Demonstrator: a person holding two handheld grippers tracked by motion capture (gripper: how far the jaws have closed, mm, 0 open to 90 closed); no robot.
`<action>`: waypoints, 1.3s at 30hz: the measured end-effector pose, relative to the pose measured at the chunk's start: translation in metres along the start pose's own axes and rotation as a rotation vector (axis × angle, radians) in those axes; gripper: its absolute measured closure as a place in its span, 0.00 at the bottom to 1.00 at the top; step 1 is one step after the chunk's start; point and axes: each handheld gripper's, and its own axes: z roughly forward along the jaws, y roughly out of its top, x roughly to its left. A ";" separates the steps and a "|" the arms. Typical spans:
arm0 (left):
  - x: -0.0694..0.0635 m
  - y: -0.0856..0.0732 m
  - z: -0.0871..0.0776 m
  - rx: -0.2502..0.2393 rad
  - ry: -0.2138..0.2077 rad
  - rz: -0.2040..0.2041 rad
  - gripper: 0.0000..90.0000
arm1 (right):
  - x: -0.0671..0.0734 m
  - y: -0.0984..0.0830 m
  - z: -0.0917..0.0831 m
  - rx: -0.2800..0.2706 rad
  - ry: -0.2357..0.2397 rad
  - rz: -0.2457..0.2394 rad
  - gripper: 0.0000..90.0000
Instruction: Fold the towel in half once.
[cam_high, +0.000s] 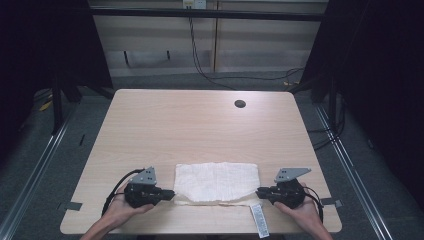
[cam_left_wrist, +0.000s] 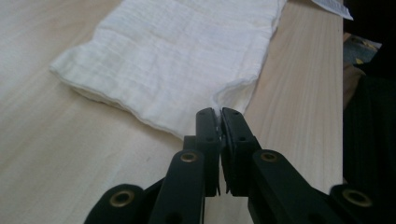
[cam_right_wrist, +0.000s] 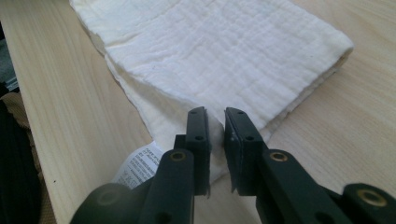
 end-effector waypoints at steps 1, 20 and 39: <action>-0.001 0.000 -0.001 0.004 -0.001 0.003 0.93 | 0.001 0.000 -0.001 -0.001 0.007 0.005 0.87; 0.031 0.020 0.028 0.025 0.049 -0.055 0.74 | -0.043 0.046 0.017 -0.059 -0.125 0.050 0.64; 0.030 0.021 0.039 0.011 0.034 -0.074 0.68 | -0.068 0.044 0.046 -0.006 -0.137 0.102 0.97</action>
